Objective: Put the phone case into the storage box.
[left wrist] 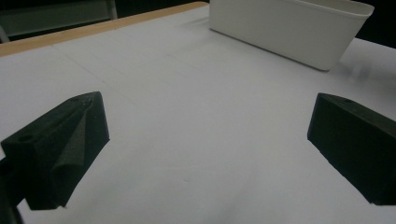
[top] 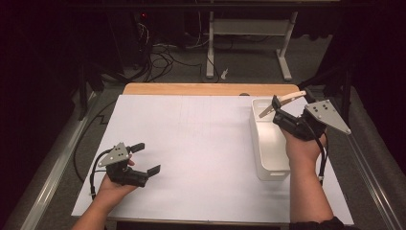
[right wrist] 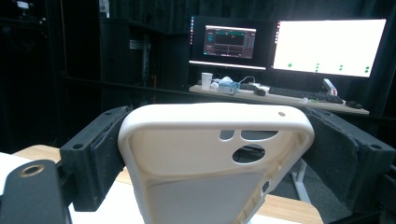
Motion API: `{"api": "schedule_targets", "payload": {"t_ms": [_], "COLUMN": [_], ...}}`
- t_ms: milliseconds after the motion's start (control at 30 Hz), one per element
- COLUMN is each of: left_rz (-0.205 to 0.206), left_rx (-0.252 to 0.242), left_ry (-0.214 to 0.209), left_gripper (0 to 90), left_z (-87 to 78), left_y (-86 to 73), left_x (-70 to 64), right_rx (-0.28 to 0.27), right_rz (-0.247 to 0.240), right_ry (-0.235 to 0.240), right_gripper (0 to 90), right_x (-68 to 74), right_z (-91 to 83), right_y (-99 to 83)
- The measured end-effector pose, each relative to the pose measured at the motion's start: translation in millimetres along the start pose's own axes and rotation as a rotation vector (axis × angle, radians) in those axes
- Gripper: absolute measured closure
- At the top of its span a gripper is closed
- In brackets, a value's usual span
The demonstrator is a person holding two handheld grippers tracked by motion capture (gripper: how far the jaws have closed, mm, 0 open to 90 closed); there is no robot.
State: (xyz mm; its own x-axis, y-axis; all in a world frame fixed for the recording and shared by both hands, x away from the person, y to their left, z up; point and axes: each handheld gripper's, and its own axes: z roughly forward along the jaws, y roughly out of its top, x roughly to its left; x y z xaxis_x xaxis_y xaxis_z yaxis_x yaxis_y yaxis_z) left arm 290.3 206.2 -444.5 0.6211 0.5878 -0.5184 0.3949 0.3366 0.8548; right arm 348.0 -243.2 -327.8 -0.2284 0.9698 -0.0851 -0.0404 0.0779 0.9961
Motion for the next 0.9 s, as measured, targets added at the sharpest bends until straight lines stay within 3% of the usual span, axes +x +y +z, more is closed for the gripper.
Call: {"api": "schedule_targets", "payload": {"t_ms": [900], "left_rz": [-0.002], "left_rx": [0.005], "left_ry": [-0.009], "left_gripper": [0.0], "left_z": [-0.6], "left_y": [-0.7], "left_x": [-1.1], "right_rx": [0.064], "right_rz": [0.019], "right_ry": [-0.063], "right_gripper": [12.9], "right_x": [-3.2], "right_z": [41.7], "right_y": [-10.1]}}
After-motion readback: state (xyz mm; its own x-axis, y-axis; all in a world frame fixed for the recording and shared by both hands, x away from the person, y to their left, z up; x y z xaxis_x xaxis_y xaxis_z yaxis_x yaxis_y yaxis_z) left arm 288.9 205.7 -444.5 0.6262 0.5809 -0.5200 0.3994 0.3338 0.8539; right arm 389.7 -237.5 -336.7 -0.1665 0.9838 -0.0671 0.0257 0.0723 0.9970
